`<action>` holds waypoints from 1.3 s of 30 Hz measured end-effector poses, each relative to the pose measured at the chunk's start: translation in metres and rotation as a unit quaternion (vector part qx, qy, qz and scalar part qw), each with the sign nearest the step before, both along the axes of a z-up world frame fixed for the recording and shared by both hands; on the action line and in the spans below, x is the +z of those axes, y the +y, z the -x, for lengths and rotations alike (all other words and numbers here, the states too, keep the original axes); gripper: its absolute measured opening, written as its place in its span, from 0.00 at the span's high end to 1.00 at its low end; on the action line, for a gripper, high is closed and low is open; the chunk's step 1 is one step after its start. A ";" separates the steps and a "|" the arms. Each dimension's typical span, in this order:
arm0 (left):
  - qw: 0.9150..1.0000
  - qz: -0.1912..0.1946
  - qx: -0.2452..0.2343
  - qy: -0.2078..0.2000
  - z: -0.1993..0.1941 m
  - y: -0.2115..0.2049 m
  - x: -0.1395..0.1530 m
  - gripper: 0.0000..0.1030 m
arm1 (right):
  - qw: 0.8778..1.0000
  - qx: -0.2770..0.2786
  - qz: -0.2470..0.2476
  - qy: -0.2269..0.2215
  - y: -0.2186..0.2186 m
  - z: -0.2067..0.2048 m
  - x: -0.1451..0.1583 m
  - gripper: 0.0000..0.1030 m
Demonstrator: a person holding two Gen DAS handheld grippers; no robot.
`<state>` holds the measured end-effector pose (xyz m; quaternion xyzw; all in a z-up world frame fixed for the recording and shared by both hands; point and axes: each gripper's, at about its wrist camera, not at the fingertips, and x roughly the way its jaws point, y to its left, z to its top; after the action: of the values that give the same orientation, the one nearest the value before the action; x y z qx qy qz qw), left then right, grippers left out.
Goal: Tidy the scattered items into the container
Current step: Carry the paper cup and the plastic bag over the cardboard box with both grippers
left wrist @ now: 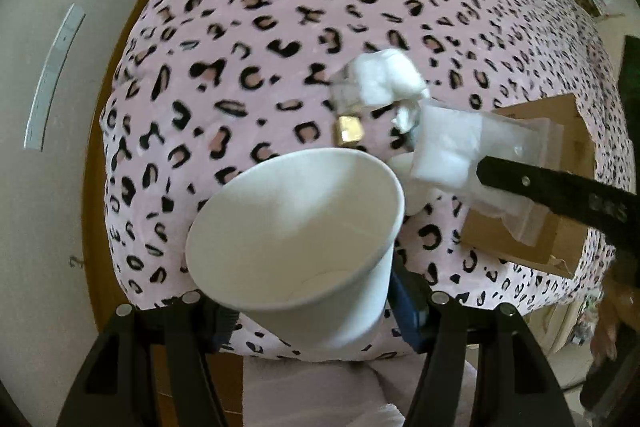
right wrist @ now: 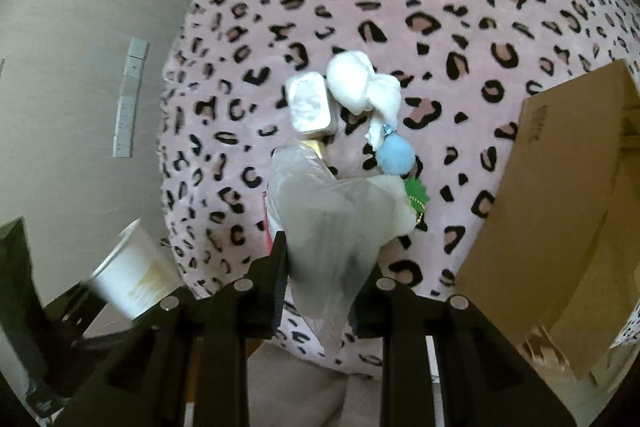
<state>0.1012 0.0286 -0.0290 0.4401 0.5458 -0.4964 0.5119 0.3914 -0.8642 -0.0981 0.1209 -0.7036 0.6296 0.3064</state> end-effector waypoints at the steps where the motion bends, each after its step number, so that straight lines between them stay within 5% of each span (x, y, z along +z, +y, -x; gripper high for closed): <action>1: 1.000 0.003 -0.006 0.000 0.005 -0.001 0.003 0.37 | 1.000 0.003 -0.002 -0.004 0.001 -0.006 -0.006 0.76; 14: 0.995 0.034 -0.094 -0.010 0.064 -0.015 0.028 0.37 | 0.998 0.044 -0.027 -0.023 0.001 -0.066 -0.035 0.76; 39: 0.976 0.038 -0.213 -0.014 0.189 -0.036 0.037 0.37 | 0.990 0.140 -0.006 -0.025 -0.008 -0.189 0.011 0.76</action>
<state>-0.0873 -0.0075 0.0081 0.5332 0.4129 -0.6082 0.4187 0.5806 -0.8722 -0.0872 0.2047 -0.6907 0.6651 0.1967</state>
